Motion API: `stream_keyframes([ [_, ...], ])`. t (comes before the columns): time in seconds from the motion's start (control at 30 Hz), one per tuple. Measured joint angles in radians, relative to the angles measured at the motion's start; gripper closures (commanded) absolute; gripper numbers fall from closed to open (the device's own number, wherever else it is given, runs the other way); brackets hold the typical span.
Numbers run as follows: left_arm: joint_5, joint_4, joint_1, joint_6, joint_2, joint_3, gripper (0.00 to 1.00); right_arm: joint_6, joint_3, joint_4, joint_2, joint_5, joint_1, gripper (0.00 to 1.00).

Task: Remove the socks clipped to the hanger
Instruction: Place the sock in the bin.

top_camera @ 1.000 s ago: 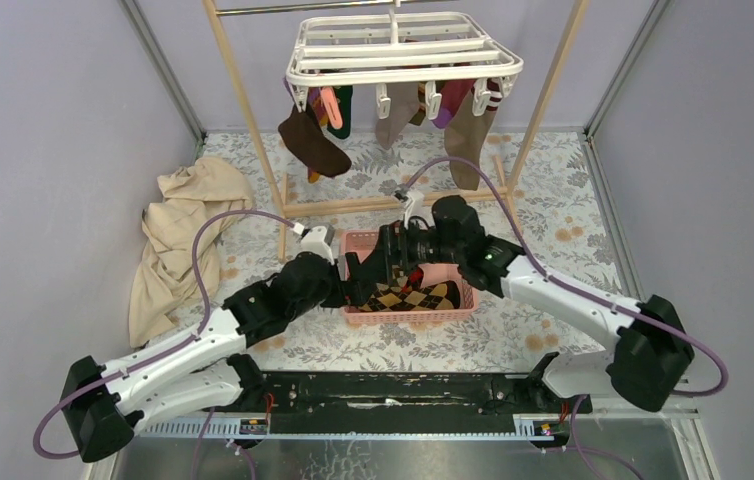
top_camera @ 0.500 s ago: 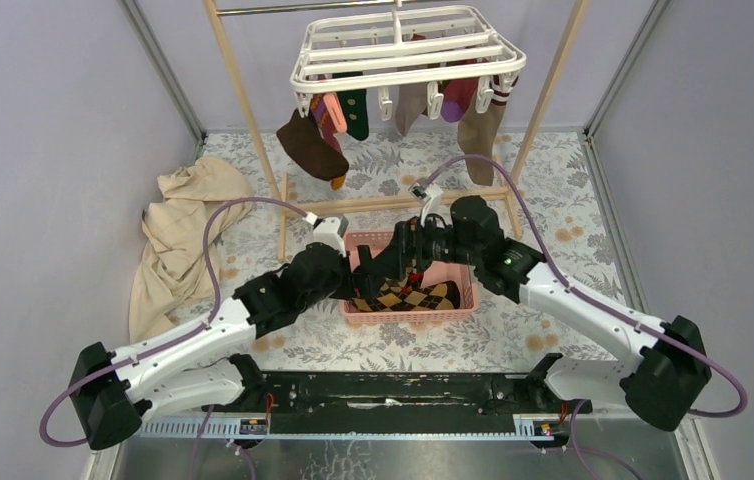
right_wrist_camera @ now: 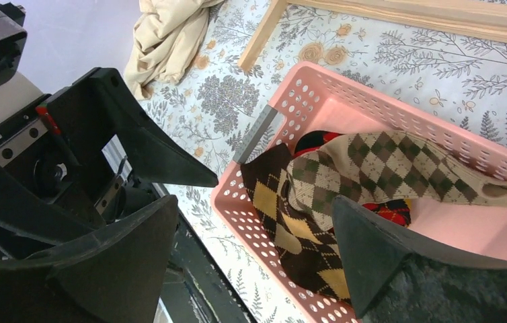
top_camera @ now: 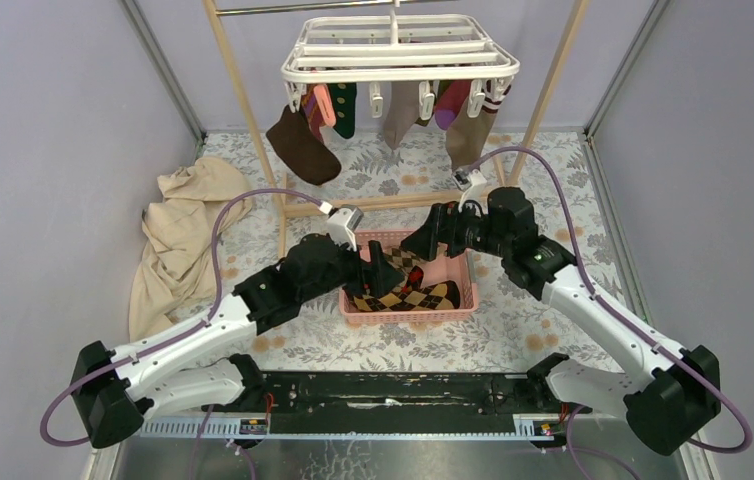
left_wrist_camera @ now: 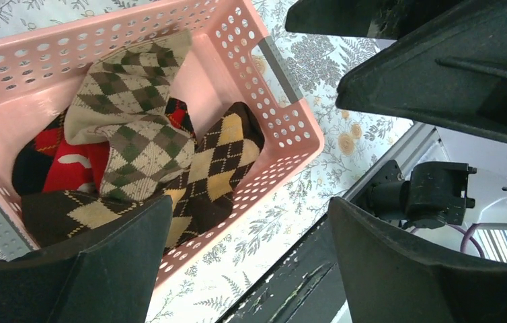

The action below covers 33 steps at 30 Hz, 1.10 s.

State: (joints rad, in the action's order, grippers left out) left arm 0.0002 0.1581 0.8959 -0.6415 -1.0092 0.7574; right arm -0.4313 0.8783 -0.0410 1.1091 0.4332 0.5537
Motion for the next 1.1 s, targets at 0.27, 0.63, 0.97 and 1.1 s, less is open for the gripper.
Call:
stream_keyframes([
  [0.27,-0.045,0.025,0.000,0.004,-0.002,0.016,0.01,0.005,0.015,-0.092,0.012,-0.095,0.001,0.18],
  [0.63,-0.238,0.137,0.000,-0.049,0.196,0.022,0.01,-0.019,-0.061,-0.059,0.248,-0.144,0.041,0.26],
  [0.97,-0.274,0.188,0.000,-0.079,0.255,-0.016,0.01,-0.028,-0.058,-0.040,0.476,-0.189,0.121,0.27],
  [1.1,-0.278,0.208,0.000,-0.082,0.274,-0.018,0.01,-0.008,-0.048,-0.099,0.385,-0.241,0.121,0.21],
])
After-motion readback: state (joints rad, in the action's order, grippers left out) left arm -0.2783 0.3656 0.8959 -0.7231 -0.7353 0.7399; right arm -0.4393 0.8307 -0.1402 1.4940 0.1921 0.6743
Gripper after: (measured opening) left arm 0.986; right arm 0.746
